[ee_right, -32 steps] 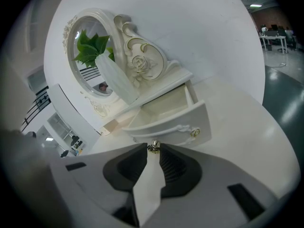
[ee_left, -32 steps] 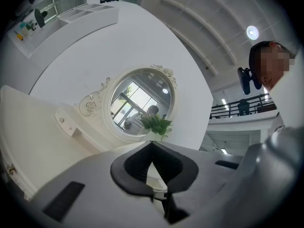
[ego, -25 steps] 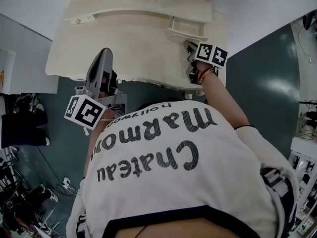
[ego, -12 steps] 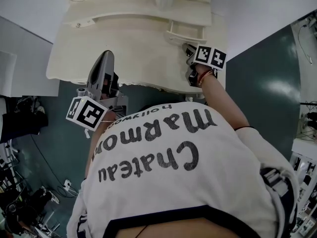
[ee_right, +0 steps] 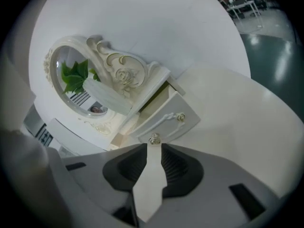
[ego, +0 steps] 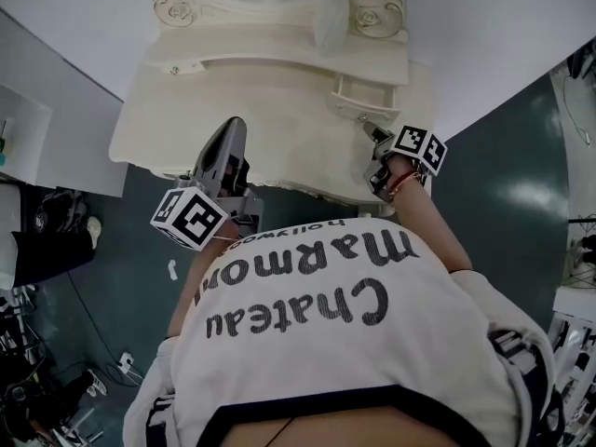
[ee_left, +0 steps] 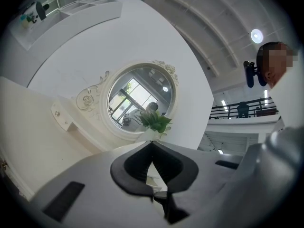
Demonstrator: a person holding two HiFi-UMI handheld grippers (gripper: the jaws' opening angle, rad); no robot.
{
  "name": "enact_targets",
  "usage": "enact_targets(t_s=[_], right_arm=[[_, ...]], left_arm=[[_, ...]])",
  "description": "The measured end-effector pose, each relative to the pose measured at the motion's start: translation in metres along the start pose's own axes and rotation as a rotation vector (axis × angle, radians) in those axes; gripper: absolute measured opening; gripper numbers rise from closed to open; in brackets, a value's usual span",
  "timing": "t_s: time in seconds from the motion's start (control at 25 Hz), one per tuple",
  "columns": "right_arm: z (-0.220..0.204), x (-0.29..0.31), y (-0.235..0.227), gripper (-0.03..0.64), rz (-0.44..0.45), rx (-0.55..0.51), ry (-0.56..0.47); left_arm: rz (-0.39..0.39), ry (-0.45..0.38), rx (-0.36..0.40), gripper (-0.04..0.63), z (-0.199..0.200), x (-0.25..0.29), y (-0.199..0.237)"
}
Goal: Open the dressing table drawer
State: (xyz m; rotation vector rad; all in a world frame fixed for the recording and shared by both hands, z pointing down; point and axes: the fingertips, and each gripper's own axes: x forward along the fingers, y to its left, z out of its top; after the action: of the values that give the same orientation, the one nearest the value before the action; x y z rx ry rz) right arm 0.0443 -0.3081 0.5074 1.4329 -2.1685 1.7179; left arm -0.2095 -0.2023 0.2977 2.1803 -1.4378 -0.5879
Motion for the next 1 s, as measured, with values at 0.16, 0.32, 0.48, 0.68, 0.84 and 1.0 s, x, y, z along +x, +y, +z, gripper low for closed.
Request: enact_targets(t_s=[0.16,0.32,0.48,0.68,0.84,1.0], right_arm=[[-0.007,-0.017,0.015,0.097,0.029,0.025,-0.023],[-0.001,-0.033,0.054,0.095,0.054,-0.181,-0.075],[0.013,-0.055,0.104,0.094,0.084,-0.408,-0.165],[0.027,-0.081,0.151,0.092,0.114,-0.625,-0.266],[0.030,-0.093,0.170,0.089,0.130,-0.682,-0.302],[0.028,-0.092,0.169,0.087,0.115,-0.716,-0.301]], left_arm=[[-0.027,0.036,-0.015,0.023,-0.005,0.001,-0.003],[-0.054,0.066,-0.020,0.023,-0.010,0.003,-0.004],[-0.079,0.076,-0.019,0.023,-0.011,0.006,-0.007],[-0.104,0.090,-0.015,0.023,-0.017,0.010,-0.012],[-0.111,0.099,-0.016,0.023,-0.021,0.011,-0.015],[-0.110,0.102,-0.018,0.023,-0.023,0.011,-0.014]])
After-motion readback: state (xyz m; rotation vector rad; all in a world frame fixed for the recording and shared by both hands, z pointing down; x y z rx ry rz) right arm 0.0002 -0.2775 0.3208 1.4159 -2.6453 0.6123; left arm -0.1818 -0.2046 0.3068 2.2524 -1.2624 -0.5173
